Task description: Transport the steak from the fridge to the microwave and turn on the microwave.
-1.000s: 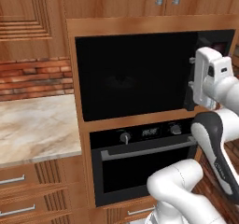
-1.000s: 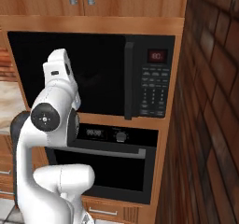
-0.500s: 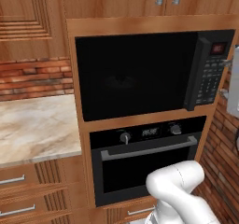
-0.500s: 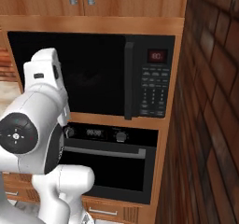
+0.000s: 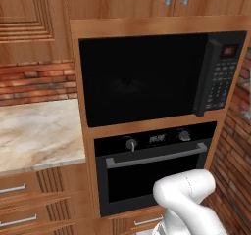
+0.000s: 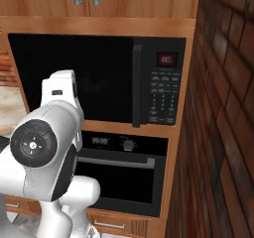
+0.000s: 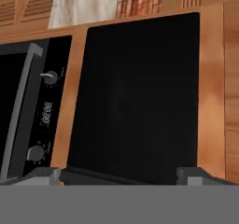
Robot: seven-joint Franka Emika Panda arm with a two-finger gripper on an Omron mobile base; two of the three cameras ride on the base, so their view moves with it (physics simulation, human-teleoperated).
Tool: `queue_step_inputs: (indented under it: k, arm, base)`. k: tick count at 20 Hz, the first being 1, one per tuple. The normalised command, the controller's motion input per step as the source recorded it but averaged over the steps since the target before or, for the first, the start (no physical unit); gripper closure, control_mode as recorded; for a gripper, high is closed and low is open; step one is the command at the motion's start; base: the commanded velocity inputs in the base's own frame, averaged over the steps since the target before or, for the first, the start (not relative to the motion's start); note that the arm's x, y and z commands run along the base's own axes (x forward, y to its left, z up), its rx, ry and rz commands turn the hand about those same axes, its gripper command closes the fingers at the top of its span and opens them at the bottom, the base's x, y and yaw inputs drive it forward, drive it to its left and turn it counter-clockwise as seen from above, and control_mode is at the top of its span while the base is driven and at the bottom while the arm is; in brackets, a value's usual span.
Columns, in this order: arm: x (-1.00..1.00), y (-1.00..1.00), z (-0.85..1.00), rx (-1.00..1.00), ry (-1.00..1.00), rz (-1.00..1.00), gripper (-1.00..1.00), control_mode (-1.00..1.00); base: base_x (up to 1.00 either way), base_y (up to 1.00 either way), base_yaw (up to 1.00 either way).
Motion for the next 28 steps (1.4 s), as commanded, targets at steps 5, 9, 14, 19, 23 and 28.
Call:
queue_step_inputs:
  k: [5, 9, 14, 19, 23, 28]
  arm:
    - [0.21, 0.0, -0.38, -0.03, 0.21, -0.07, -1.0, -1.0]
    - [0.02, -0.18, -0.05, 0.0, 0.06, -0.07, -1.0, -1.0]
    - [0.0, -0.21, 0.0, 0.01, 0.01, -0.12, -1.0, -1.0]
    - [-0.14, -0.27, -0.02, 0.02, 0.0, -0.08, -1.0, -1.0]
    - [-0.27, -0.46, -0.11, 0.06, -0.05, -0.04, -1.0, -1.0]
    - [-0.18, -0.45, -0.1, 0.1, -0.06, 0.0, -1.0, -1.0]
  base:
    - [0.0, 0.0, 0.0]
    - [0.0, 0.0, 0.0]
    - [0.0, 0.0, 0.0]
    - [0.0, 0.0, 0.0]
    - [0.0, 0.0, 0.0]
    - [0.0, 0.0, 0.0]
